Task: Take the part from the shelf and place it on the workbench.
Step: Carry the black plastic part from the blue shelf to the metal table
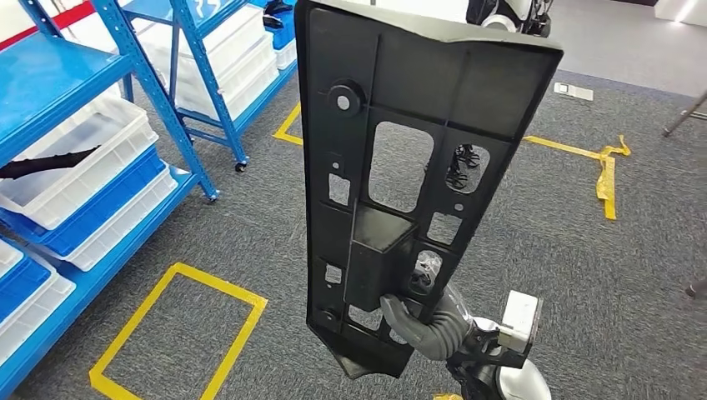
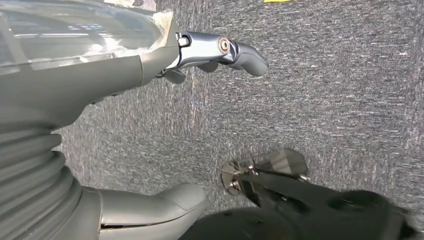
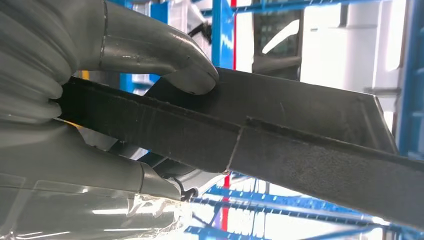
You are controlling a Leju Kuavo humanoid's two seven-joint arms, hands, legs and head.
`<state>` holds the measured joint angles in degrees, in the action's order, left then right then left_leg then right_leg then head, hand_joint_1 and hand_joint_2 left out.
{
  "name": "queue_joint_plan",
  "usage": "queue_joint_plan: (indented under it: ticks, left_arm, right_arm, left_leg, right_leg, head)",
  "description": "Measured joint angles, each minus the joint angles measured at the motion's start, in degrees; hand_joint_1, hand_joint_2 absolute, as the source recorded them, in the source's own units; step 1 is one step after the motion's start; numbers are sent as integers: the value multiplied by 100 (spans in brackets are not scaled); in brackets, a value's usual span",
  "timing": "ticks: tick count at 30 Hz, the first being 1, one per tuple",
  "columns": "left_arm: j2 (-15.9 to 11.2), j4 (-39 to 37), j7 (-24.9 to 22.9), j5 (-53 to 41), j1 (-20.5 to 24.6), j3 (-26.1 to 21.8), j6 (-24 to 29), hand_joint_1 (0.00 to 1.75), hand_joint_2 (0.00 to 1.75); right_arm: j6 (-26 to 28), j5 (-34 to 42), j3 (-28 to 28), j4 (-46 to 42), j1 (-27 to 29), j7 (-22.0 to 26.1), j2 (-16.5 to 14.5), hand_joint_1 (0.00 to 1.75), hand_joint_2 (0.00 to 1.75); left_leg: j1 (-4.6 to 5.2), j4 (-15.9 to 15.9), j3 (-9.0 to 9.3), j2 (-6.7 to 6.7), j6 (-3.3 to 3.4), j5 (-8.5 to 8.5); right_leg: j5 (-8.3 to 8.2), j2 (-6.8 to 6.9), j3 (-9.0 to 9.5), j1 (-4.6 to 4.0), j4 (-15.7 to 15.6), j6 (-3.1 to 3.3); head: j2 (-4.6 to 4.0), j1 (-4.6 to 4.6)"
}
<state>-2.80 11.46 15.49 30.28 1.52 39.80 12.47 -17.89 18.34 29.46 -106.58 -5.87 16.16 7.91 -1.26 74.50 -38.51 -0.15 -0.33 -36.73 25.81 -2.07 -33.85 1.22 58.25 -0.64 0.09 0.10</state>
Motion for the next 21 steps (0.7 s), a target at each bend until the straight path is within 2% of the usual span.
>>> queue_joint_plan:
  ticks: [1,2,4,5,6,8,9,10,12,14,15,16,17,18,19,20,21]
  left_arm:
    - [0,-1,7,-26,-3,1,22,0,175]
    - [0,-1,14,-54,-4,3,48,0,175]
    - [-6,-5,17,-90,-1,8,82,0,175]
    - [-9,-8,15,-100,2,10,91,0,175]
    - [-12,-11,14,-106,5,13,93,0,175]
    - [-9,-11,14,-120,15,16,102,0,175]
    - [-8,-10,15,-126,21,17,110,0,175]
    - [-9,-9,16,-132,26,17,120,0,175]
    - [-12,-9,19,-145,33,19,145,0,175]
    - [-12,-9,20,-173,33,20,175,0,175]
    - [-10,-9,21,-189,35,21,186,0,175]
    - [-7,-8,21,-201,37,22,193,0,175]
    - [-3,-8,21,-208,41,22,193,0,175]
    - [-5,-8,21,-209,45,22,193,0,175]
    - [-20,-11,22,-209,49,22,194,0,175]
    - [-36,-14,25,-209,52,22,198,0,175]
    - [-48,-15,31,-209,56,22,201,0,175]
  right_arm:
    - [11,-9,-2,3,2,-5,-2,175,175]
    - [25,-17,-5,5,3,-9,-4,175,175]
    - [43,-32,-8,5,0,-11,-11,175,175]
    - [48,-41,-9,5,0,-13,-16,175,175]
    - [53,-51,-10,5,3,-16,-20,175,175]
    - [68,-70,-14,1,21,-20,-25,175,175]
    - [77,-76,-20,-2,33,-20,-23,175,175]
    - [87,-82,-27,-5,38,-19,-22,175,175]
    - [102,-90,-40,-8,36,-16,-21,175,175]
    - [109,-97,-44,-7,46,-16,-19,175,175]
    - [110,-100,-46,-7,59,-16,-16,175,175]
    - [111,-102,-47,-6,69,-17,-14,175,175]
    - [110,-103,-48,-7,74,-17,-13,175,175]
    - [110,-103,-48,-7,74,-17,-13,175,175]
    - [109,-104,-48,-7,72,-17,-15,175,175]
    - [109,-105,-49,-7,73,-16,-17,175,175]
    - [109,-108,-50,-7,75,-15,-18,175,175]
  left_leg:
    - [-1,-111,21,-11,9,149]
    - [-5,-422,139,-50,23,379]
    - [-35,-1156,439,-332,60,752]
    - [-42,-1399,539,-455,69,829]
    - [-37,-1508,581,-536,78,832]
    - [-7,-1602,632,-427,118,846]
    - [-1,-1667,676,-353,159,877]
    - [-5,-1735,727,-264,197,911]
    - [-4,-1815,795,-84,239,938]
    - [0,-1823,814,99,238,917]
    - [-5,-1822,825,187,224,899]
    - [-18,-1820,844,263,199,876]
    - [-39,-1817,874,330,163,847]
    - [-49,-1808,913,387,113,809]
    - [-49,-1792,936,437,55,758]
    - [-43,-1783,958,477,4,713]
    - [-33,-1781,978,515,-36,677]
  right_leg:
    - [1,-80,11,-4,2,-1]
    - [1,-162,25,-6,4,-3]
    - [4,-308,19,-19,21,-15]
    - [-1,-374,-8,-18,26,-36]
    - [-13,-438,-43,-14,26,-65]
    - [-55,-555,-101,14,-4,-148]
    - [-54,-491,-134,11,15,-176]
    - [-6,-356,-202,-1,123,-188]
    - [228,-7,-507,-26,700,-170]
    - [456,114,-914,-1,1439,-181]
    - [467,138,-1019,30,1596,-221]
    - [389,165,-997,65,1513,-285]
    - [241,218,-847,104,1205,-365]
    - [75,351,-623,143,773,-451]
    - [-50,470,-415,151,404,-501]
    - [-120,550,-268,155,154,-494]
    - [-134,592,-199,142,43,-450]
  head:
    - [0,-1]
    - [0,-2]
    - [0,3]
    - [0,3]
    - [0,8]
    - [0,9]
    - [0,9]
    - [0,22]
    - [0,48]
    - [0,64]
    - [0,64]
    - [0,65]
    - [0,65]
    - [0,69]
    - [0,76]
    - [0,66]
    - [0,55]
